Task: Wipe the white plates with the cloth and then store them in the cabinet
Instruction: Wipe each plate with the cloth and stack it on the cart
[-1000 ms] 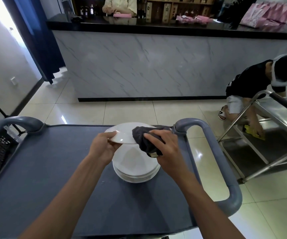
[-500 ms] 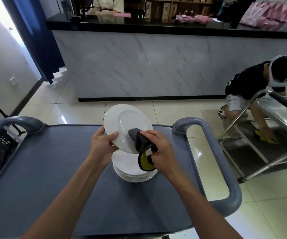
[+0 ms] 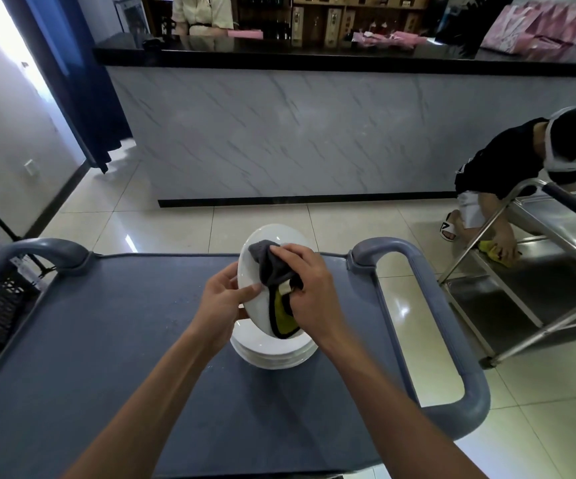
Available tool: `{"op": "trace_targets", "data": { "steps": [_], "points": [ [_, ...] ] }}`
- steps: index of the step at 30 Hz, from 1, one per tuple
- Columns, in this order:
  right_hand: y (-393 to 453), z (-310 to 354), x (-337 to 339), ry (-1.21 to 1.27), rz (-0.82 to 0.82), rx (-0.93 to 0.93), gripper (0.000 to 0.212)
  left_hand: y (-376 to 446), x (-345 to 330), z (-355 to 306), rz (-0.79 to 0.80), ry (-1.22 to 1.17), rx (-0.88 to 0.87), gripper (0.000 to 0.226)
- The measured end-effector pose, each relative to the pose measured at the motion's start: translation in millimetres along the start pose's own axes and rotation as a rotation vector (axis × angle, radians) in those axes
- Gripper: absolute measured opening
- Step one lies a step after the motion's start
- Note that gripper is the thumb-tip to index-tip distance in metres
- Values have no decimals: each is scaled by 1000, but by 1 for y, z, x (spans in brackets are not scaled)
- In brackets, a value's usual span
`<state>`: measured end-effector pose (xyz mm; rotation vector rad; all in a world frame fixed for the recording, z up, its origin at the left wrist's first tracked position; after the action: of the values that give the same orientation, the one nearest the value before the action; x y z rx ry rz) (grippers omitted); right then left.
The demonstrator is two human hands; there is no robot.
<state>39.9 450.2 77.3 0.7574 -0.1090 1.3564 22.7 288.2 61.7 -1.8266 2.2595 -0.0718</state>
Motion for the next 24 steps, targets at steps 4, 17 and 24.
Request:
{"op": "trace_targets", "data": {
  "steps": [4, 17, 24],
  "points": [
    [9, 10, 4, -85, -4, 81, 74, -1, 1, 2, 38, 36, -2, 40],
    [43, 13, 9, -283, -48, 14, 68, -2, 17, -4, 79, 44, -69, 38],
    [52, -1, 11, -253, -37, -99, 74, -6, 26, -4, 63, -18, -77, 46]
  ]
}}
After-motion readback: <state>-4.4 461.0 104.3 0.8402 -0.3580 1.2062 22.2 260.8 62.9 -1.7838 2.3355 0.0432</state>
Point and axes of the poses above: each hand's wrist, its own y-axis towards the middle knuckle, its own x-axis out of the back of the hand, z = x × y, the point moved 2 cm from there along y, towards the middle knuckle, and after that the axes turned 6 degrees about y, right-handed, at the moved point
